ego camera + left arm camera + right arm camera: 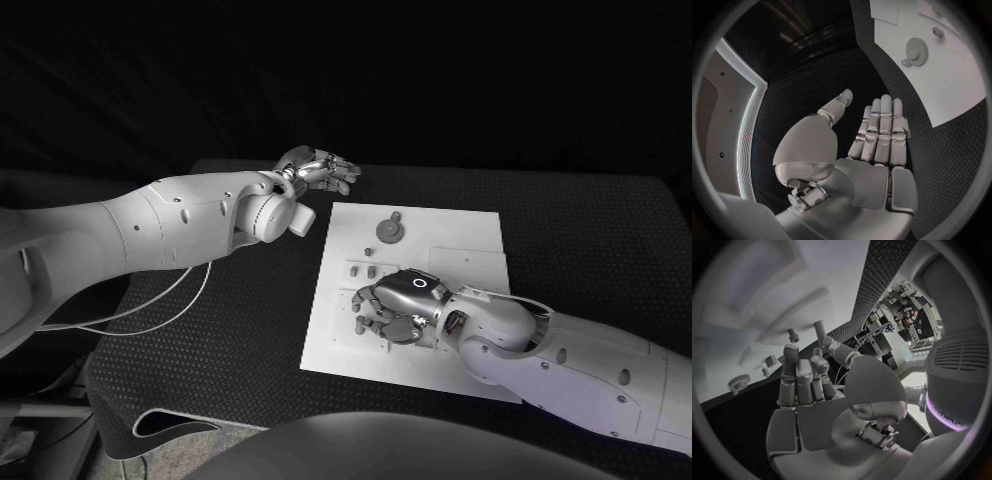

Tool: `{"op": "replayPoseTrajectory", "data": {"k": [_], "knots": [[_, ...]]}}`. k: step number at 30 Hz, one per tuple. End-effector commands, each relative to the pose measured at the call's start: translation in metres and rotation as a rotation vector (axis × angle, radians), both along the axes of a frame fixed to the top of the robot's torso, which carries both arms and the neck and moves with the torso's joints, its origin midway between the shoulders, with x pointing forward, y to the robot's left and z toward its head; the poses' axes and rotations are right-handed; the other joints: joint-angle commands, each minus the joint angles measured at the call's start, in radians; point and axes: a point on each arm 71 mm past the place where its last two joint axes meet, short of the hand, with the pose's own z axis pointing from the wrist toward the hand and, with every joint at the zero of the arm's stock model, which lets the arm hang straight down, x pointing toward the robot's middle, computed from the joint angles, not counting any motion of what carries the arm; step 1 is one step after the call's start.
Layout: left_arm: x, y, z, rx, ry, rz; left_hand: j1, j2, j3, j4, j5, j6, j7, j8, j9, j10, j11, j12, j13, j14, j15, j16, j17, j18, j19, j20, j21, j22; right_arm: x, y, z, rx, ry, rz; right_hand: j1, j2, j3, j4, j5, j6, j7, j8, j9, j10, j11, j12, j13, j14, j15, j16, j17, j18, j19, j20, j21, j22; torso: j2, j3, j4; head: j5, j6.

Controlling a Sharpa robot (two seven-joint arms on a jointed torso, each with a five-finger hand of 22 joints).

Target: Assemble the parts on the task board

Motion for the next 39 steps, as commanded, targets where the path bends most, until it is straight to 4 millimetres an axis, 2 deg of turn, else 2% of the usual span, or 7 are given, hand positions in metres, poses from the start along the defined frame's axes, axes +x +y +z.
{"op": "replayPoseTrajectory", "data": {"k": [1, 39], "knots": [[0.0001, -0.0018, 0.0013, -0.01, -0.002, -0.012, -0.01, -0.001, -0.004, 0.001, -0.002, -0.009, 0.0, -0.002, -0.002, -0.006, -0.001, -0.002, -0.002, 0.008, 0.001, -0.004, 0.001, -0.007, -0.003, 0.002, 0.005, -0.001, -0.0014, 0.0004, -0.0014, -0.018, -0.001, 0.023, 0.008, 0.006, 0.01, -0.002, -0.003, 0.184, -0.024, 0.006, 0.003, -0.097, -0.04, 0.003, -0.003, -0.006, -0.014, 0.004, -0.003, 0.014, 0.005, -0.004, -0.004, 0.015, 0.0, -0.0005, 0.0004, 0.0, 0.0], [0.0002, -0.0017, 0.0009, -0.009, 0.002, -0.011, -0.013, -0.002, -0.005, 0.003, -0.002, -0.017, 0.003, -0.003, -0.003, -0.013, 0.001, -0.002, -0.003, 0.008, 0.001, -0.009, 0.006, -0.007, -0.004, 0.003, 0.005, -0.003, -0.0057, 0.0033, -0.0027, -0.034, 0.037, 0.053, -0.003, 0.012, 0.025, -0.015, -0.003, 0.195, -0.03, 0.018, 0.017, -0.09, -0.046, 0.004, -0.015, -0.003, -0.02, 0.007, -0.017, 0.014, 0.008, -0.005, -0.004, 0.015, 0.0, -0.0005, 0.0001, -0.001, 0.0]]}}
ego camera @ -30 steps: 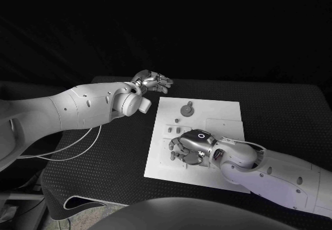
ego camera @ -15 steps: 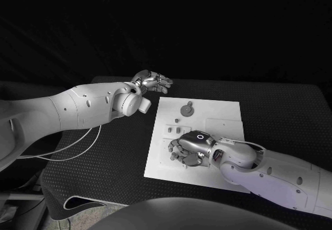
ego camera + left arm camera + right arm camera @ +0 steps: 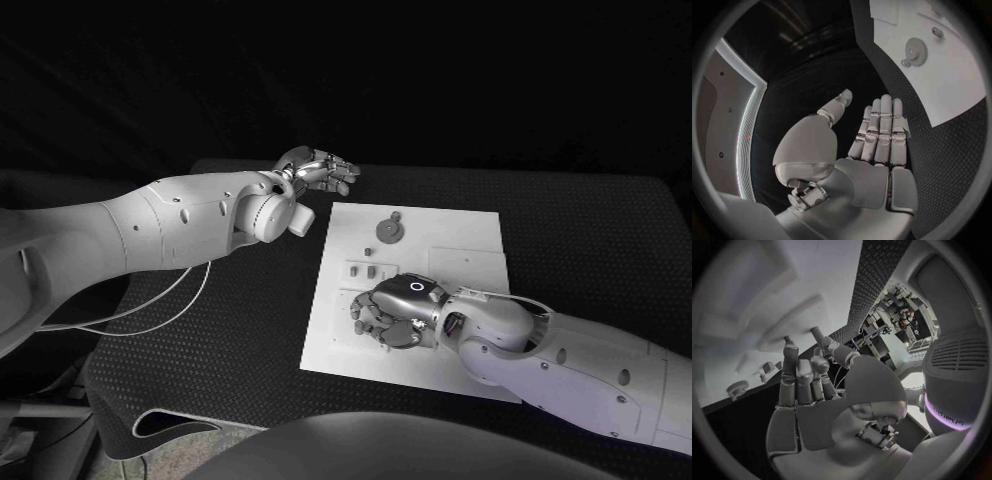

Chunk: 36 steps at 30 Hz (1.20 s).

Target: Assemble the parts on the task board

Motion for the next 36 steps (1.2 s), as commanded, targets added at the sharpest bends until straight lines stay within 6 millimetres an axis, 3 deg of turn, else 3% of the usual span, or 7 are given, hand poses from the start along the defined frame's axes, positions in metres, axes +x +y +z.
{"op": "replayPoseTrajectory", "data": {"k": [1, 8, 13, 21, 25, 27, 36], "knots": [[0.0, -0.002, 0.001, -0.01, -0.003, -0.012, -0.009, 0.002, -0.005, 0.003, -0.002, -0.007, 0.0, -0.003, -0.001, -0.006, 0.001, -0.002, -0.002, 0.008, 0.001, -0.005, 0.001, -0.007, -0.004, 0.003, 0.005, -0.001, -0.002, 0.002, 0.0, -0.004, 0.008, 0.019, -0.006, 0.007, 0.005, -0.001, -0.003, 0.195, -0.03, 0.007, 0.002, -0.09, -0.046, 0.004, -0.002, -0.001, -0.018, 0.003, -0.001, 0.014, 0.005, -0.002, -0.004, 0.015, 0.0, -0.0003, 0.0001, 0.0, 0.0], [0.0, -0.002, 0.001, -0.009, -0.001, -0.011, -0.009, 0.002, -0.005, 0.003, -0.002, -0.007, 0.0, -0.003, -0.002, -0.007, 0.001, -0.002, -0.002, 0.008, 0.002, -0.006, 0.002, -0.007, -0.005, 0.003, 0.005, -0.001, 0.001, -0.001, 0.001, 0.018, -0.005, -0.014, -0.011, -0.005, 0.007, -0.008, -0.003, 0.185, -0.028, 0.003, 0.004, -0.091, -0.046, 0.002, -0.006, -0.003, -0.019, 0.002, -0.007, 0.014, 0.004, -0.002, -0.006, 0.015, 0.0, -0.0005, 0.0006, -0.001, 0.0], [0.0, -0.001, 0.001, -0.009, -0.001, -0.009, -0.009, 0.001, -0.005, 0.003, -0.002, -0.008, 0.0, -0.003, -0.002, -0.007, 0.001, -0.002, -0.002, 0.008, 0.002, -0.006, 0.003, -0.007, -0.005, 0.003, 0.005, -0.001, 0.003, -0.005, 0.003, 0.049, -0.005, -0.038, -0.032, -0.113, -0.009, -0.016, -0.004, 0.083, 0.004, -0.059, -0.022, -0.106, -0.015, 0.001, -0.01, -0.012, 0.005, 0.003, -0.014, 0.014, 0.001, 0.0, -0.007, 0.016, 0.0, -0.0005, 0.0, -0.002, 0.0], [0.001, 0.003, 0.001, -0.006, -0.003, -0.002, -0.009, 0.001, -0.005, 0.003, -0.002, -0.009, 0.001, -0.003, -0.002, -0.008, 0.001, -0.002, -0.002, 0.007, 0.002, -0.007, 0.003, -0.007, -0.006, 0.003, 0.005, -0.002, 0.015, -0.022, 0.022, 0.106, 0.006, -0.098, -0.058, -0.171, -0.058, -0.01, -0.003, 0.001, 0.046, -0.105, -0.045, -0.126, 0.025, 0.012, -0.009, -0.023, 0.047, 0.011, -0.021, 0.014, -0.006, 0.004, -0.008, 0.016, -0.001, -0.0003, -0.0008, -0.017, 0.0], [0.0, 0.006, 0.001, -0.004, -0.005, 0.005, -0.01, 0.001, -0.006, 0.004, -0.002, -0.007, 0.0, -0.002, -0.001, -0.007, 0.001, -0.001, -0.002, 0.007, 0.002, -0.008, 0.004, -0.007, -0.006, 0.003, 0.005, -0.002, 0.038, -0.049, 0.042, 0.133, 0.146, -0.238, -0.098, -0.155, -0.079, 0.031, -0.003, 0.021, 0.043, -0.091, -0.042, -0.131, 0.024, 0.019, -0.013, -0.027, 0.048, 0.016, -0.026, 0.014, -0.006, 0.007, -0.01, 0.015, -0.001, -0.0008, -0.0022, -0.031, 0.007], [0.0, 0.007, 0.001, -0.003, -0.006, 0.008, -0.01, 0.001, -0.006, 0.005, -0.003, -0.006, 0.0, -0.001, -0.001, -0.005, 0.0, 0.0, -0.001, 0.007, 0.002, -0.009, 0.005, -0.007, -0.006, 0.003, 0.005, -0.002, 0.049, -0.065, 0.05, 0.112, 0.269, -0.321, -0.166, -0.096, -0.094, 0.093, -0.002, 0.081, 0.026, -0.055, -0.026, -0.127, 0.011, 0.018, -0.018, -0.028, 0.04, 0.012, -0.033, 0.014, -0.01, 0.011, -0.016, 0.012, -0.001, -0.001, -0.0031, -0.041, 0.015], [0.001, 0.007, 0.001, -0.002, -0.006, 0.01, -0.013, 0.001, -0.006, 0.008, -0.002, -0.003, -0.002, 0.002, 0.0, -0.003, -0.001, 0.001, -0.001, 0.008, 0.002, -0.01, 0.008, -0.007, -0.006, 0.003, 0.005, -0.002, 0.072, -0.124, 0.071, 0.015, 0.341, -0.501, -0.178, -0.018, -0.122, 0.079, -0.003, 0.113, -0.01, -0.015, 0.031, -0.019, -0.03, 0.06, -0.03, 0.099, -0.007, 0.037, -0.009, 0.014, 0.079, -0.039, 0.009, 0.008, -0.003, -0.0028, -0.0066, -0.08, 0.037]]}}
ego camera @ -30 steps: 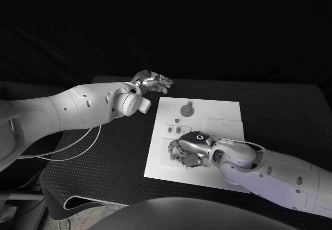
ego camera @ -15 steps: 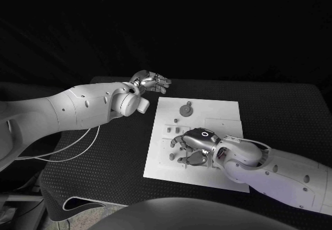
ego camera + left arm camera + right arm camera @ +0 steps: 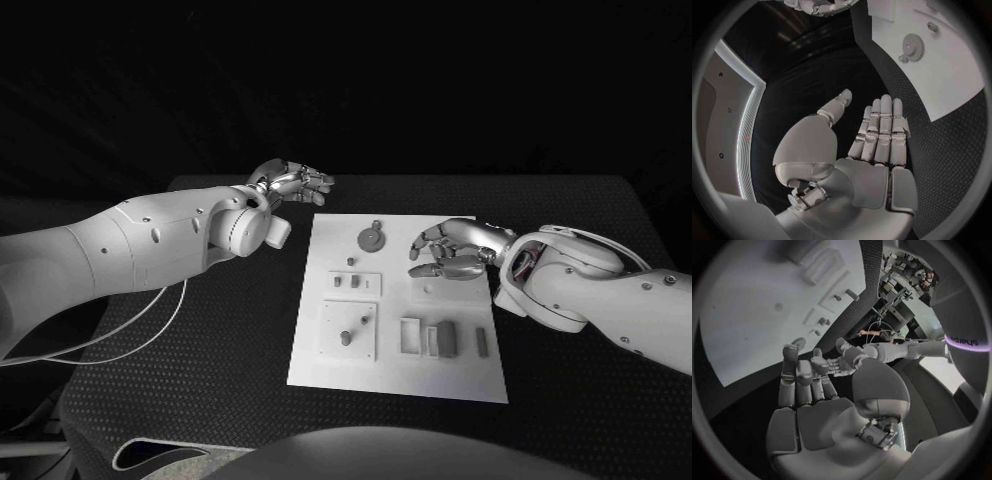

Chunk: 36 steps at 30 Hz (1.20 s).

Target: Assemble the parts on the task board

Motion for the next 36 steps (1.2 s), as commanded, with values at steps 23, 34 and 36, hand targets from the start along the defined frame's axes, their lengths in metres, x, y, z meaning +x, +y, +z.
{"op": "replayPoseTrajectory", "data": {"k": [23, 34, 36], "knots": [[0.0, -0.001, 0.002, -0.013, -0.009, -0.011, -0.017, -0.002, -0.003, 0.009, -0.003, 0.002, -0.004, 0.007, 0.002, -0.001, -0.002, 0.002, 0.001, 0.005, -0.001, -0.01, 0.005, -0.007, -0.006, 0.004, 0.005, -0.002, -0.035, -0.065, -0.037, -0.232, 0.448, -0.292, -0.227, -0.051, -0.018, 0.149, -0.002, 0.219, -0.067, 0.037, 0.08, 0.208, -0.09, 0.036, 0.166, 0.247, -0.073, -0.025, 0.266, 0.021, 0.097, -0.071, -0.009, -0.004, -0.002, -0.0019, -0.0038, -0.08, 0.014], [-0.001, 0.0, 0.002, -0.01, -0.008, -0.006, -0.02, -0.006, -0.005, 0.01, -0.003, -0.004, -0.003, 0.005, 0.0, -0.006, 0.0, 0.0, 0.0, 0.004, -0.001, -0.013, 0.008, -0.007, -0.008, 0.004, 0.005, -0.002, -0.041, -0.062, -0.049, -0.32, 0.459, -0.28, -0.235, -0.09, 0.0, 0.138, -0.002, 0.223, -0.067, 0.02, 0.077, 0.204, -0.09, 0.018, 0.158, 0.25, -0.073, -0.034, 0.267, 0.021, 0.099, -0.075, -0.018, -0.005, -0.001, -0.0027, -0.0028, -0.087, 0.012], [-0.001, 0.001, 0.002, -0.01, -0.008, -0.005, -0.02, -0.006, -0.005, 0.01, -0.003, -0.005, -0.002, 0.005, 0.0, -0.006, 0.0, -0.001, 0.0, 0.004, -0.001, -0.013, 0.008, -0.007, -0.009, 0.004, 0.005, -0.002, -0.042, -0.061, -0.051, -0.331, 0.463, -0.274, -0.231, -0.093, 0.004, 0.13, -0.002, 0.222, -0.066, 0.017, 0.077, 0.203, -0.089, 0.015, 0.159, 0.248, -0.072, -0.035, 0.265, 0.021, 0.098, -0.074, -0.019, -0.004, -0.001, -0.0031, -0.0026, -0.091, 0.012]]}}
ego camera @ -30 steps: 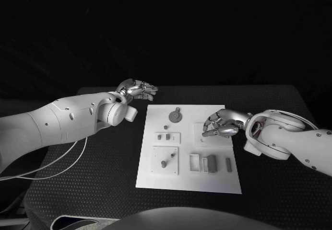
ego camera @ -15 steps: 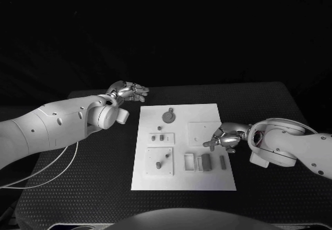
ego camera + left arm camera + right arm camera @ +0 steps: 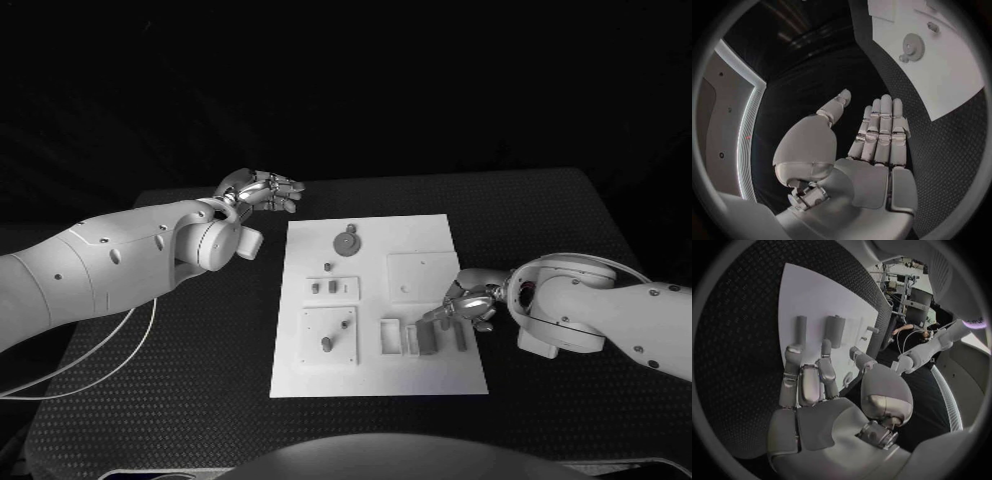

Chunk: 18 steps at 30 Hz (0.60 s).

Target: Assemble the parts on the task board

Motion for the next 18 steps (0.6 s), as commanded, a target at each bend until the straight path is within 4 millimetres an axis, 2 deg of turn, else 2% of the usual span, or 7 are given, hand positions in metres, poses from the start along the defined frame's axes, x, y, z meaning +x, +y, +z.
{"op": "replayPoseTrajectory", "data": {"k": [1, 5, 11, 14, 18], "knots": [[0.0, -0.002, 0.002, -0.01, -0.007, -0.007, -0.01, 0.001, 0.0, 0.005, -0.003, -0.005, -0.002, 0.001, 0.0, -0.006, 0.0, -0.001, -0.001, 0.003, -0.001, -0.006, 0.001, -0.007, -0.005, 0.0, 0.005, -0.001, -0.002, 0.0, -0.006, -0.064, 0.024, 0.021, 0.001, -0.011, 0.005, -0.007, -0.002, 0.005, 0.003, -0.007, -0.001, -0.003, 0.0, -0.005, 0.001, 0.001, 0.003, -0.006, -0.003, 0.015, -0.001, -0.004, -0.005, 0.0, 0.0, -0.0005, 0.0001, -0.005, 0.001], [0.0, -0.002, 0.002, -0.01, -0.007, -0.008, -0.01, 0.0, 0.0, 0.005, -0.003, -0.005, -0.002, 0.001, 0.0, -0.006, 0.0, 0.0, -0.001, 0.003, 0.0, -0.007, 0.001, -0.008, -0.006, 0.001, 0.005, -0.001, -0.006, 0.002, -0.014, -0.083, 0.03, 0.034, 0.001, -0.015, 0.006, -0.015, -0.003, 0.002, 0.005, -0.012, -0.002, -0.007, 0.002, -0.008, 0.0, -0.002, 0.005, -0.008, -0.005, 0.015, -0.003, -0.002, -0.007, 0.001, 0.001, 0.0009, 0.0011, -0.003, -0.005], [0.0, -0.002, 0.002, -0.011, -0.007, -0.01, -0.011, 0.0, 0.0, 0.005, -0.003, -0.005, -0.002, 0.001, 0.0, -0.006, 0.0, 0.0, -0.001, 0.002, 0.0, -0.007, 0.002, -0.007, -0.007, 0.001, 0.004, -0.002, -0.007, 0.008, -0.019, -0.089, 0.025, 0.058, -0.005, -0.028, 0.012, -0.026, -0.003, -0.008, 0.011, -0.026, -0.005, -0.027, 0.008, -0.02, -0.011, -0.016, 0.01, -0.012, -0.021, 0.015, -0.01, 0.003, -0.012, 0.003, 0.001, 0.0016, 0.0006, -0.002, -0.008], [0.0, -0.002, 0.002, -0.011, -0.007, -0.011, -0.011, 0.0, 0.0, 0.006, -0.003, -0.005, -0.002, 0.001, 0.0, -0.006, 0.0, 0.0, -0.001, 0.002, 0.0, -0.008, 0.002, -0.007, -0.007, 0.001, 0.004, -0.002, -0.008, 0.011, -0.022, -0.086, 0.036, 0.064, -0.013, -0.048, 0.023, -0.023, -0.002, -0.014, 0.016, -0.035, -0.007, -0.054, 0.013, -0.035, -0.032, -0.036, 0.016, -0.017, -0.043, 0.015, -0.02, 0.009, -0.019, 0.004, 0.001, 0.0019, 0.0007, -0.001, -0.009], [0.0, -0.002, 0.002, -0.011, -0.008, -0.011, -0.011, 0.0, -0.001, 0.006, -0.003, -0.005, -0.002, 0.001, 0.0, -0.007, 0.0, 0.0, -0.001, 0.002, 0.0, -0.008, 0.002, -0.007, -0.007, 0.001, 0.004, -0.002, -0.011, 0.016, -0.029, -0.082, 0.045, 0.069, -0.016, -0.063, 0.037, -0.018, -0.002, -0.02, 0.02, -0.043, -0.009, -0.075, 0.017, -0.048, -0.048, -0.048, 0.02, -0.02, -0.053, 0.015, -0.025, 0.013, -0.022, 0.006, 0.001, 0.0014, 0.0004, -0.001, -0.011]]}}
